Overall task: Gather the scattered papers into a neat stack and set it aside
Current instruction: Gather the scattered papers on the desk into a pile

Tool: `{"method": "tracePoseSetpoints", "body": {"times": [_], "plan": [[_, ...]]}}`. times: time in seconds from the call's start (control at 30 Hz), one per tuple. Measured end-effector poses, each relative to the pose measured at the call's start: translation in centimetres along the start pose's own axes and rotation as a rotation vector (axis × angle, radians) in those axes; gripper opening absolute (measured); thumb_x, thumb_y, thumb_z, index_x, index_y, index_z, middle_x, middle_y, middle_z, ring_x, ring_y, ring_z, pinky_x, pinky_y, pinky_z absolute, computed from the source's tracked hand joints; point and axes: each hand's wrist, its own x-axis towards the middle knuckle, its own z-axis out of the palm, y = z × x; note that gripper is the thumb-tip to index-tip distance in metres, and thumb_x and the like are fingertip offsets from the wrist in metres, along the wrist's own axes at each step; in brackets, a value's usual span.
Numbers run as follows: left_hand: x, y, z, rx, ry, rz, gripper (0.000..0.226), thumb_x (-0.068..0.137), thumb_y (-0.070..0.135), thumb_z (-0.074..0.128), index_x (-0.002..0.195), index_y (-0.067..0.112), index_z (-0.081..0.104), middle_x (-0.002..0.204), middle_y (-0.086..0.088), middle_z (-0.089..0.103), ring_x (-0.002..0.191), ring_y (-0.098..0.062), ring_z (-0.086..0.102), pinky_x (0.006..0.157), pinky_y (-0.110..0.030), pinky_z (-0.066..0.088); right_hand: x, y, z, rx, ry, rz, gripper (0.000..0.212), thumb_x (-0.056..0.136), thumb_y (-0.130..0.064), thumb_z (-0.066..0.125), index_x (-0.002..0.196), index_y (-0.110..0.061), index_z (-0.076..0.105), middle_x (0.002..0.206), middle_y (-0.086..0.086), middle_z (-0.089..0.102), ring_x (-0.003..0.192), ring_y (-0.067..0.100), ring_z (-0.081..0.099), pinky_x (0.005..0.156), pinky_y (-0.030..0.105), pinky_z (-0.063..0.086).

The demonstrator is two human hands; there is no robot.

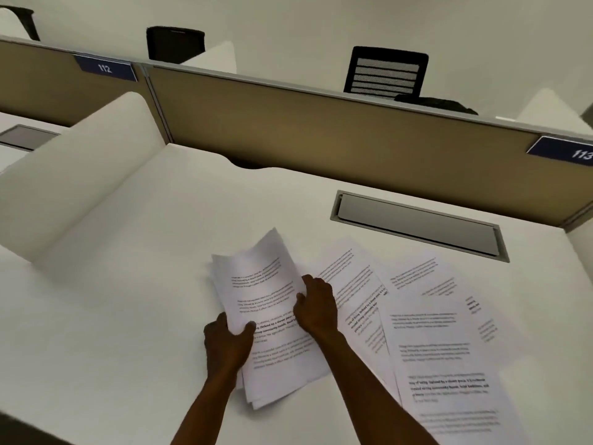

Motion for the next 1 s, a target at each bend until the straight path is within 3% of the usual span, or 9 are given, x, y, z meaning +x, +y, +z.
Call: {"method": "tracePoseSetpoints", "body": {"times": [0.1,0.23,0.4,0.5,0.6,0.87,1.0], "plan": [[-0.4,0.4,0.9,0.083,0.046,0.027,0.06,0.07,0.045,0.076,0.12,0.019,0.058,0.125,-0.011,0.055,0.115,-0.034,0.056,0.094,-0.049,0.053,-0.5,0.6,1.0,-0.111,0.08,0.017,0.047,0.09,-0.016,0.052,0.137,-0.011,0.046,0.142,0.014,0.047,0.13,0.031,0.04,0.105,0.04,0.039],[-0.6,1.3,1.1,-0.106,0.021,0.016,0.049,0.08,0.026,0.078,0.122,0.014,0.057,0.121,-0.012,0.063,0.096,-0.028,0.065,0.077,-0.036,0.056,-0.5,1.1,1.5,-0.176,0.052,0.014,0.052,0.09,-0.023,0.054,0.139,-0.012,0.039,0.144,0.014,0.043,0.132,0.031,0.037,0.108,0.042,0.036],[0.5,2.1,0.4,-0.459,0.013,-0.168,0.066,0.083,0.014,0.076,0.142,0.015,0.045,0.127,-0.011,0.061,0.108,-0.034,0.063,0.095,-0.05,0.053,-0.1,1.4,1.3,-0.178,0.056,0.021,0.055,0.089,-0.026,0.057,0.139,-0.012,0.038,0.145,0.012,0.041,0.133,0.03,0.035,0.108,0.041,0.035],[1.6,2.7,-0.4,-0.524,-0.078,-0.254,0.057,0.083,0.014,0.076,0.135,0.011,0.053,0.124,-0.016,0.066,0.101,-0.035,0.066,0.082,-0.045,0.057,0.1,1.5,0.8,-0.161,0.038,0.042,0.061,0.088,-0.026,0.059,0.142,-0.014,0.034,0.147,0.012,0.037,0.132,0.03,0.033,0.107,0.042,0.033],[1.3,3.2,-0.4,-0.505,-0.133,-0.23,0.045,0.085,0.01,0.072,0.129,0.009,0.059,0.117,-0.018,0.068,0.089,-0.033,0.067,0.069,-0.037,0.055,0.6,1.4,0.1,-0.105,0.014,0.091,0.068,0.082,-0.023,0.063,0.143,-0.014,0.033,0.142,0.013,0.038,0.127,0.031,0.037,0.103,0.043,0.034],[0.9,2.9,0.4,-0.26,-0.139,0.009,0.049,0.09,0.006,0.067,0.135,0.015,0.051,0.119,-0.017,0.067,0.087,-0.027,0.068,0.081,-0.043,0.057,2.2,2.0,-1.3,0.14,0.022,0.216,0.073,0.072,-0.018,0.069,0.139,-0.013,0.042,0.131,0.011,0.054,0.123,0.031,0.049,0.104,0.041,0.043],[0.8,3.4,0.8,-0.245,-0.177,0.034,0.055,0.089,0.01,0.068,0.137,0.022,0.043,0.117,-0.016,0.066,0.092,-0.032,0.069,0.082,-0.05,0.059,2.1,2.6,-1.1,0.263,0.056,0.204,0.051,0.069,-0.014,0.068,0.12,-0.012,0.061,0.113,0.006,0.069,0.101,0.023,0.065,0.089,0.038,0.056]]}}
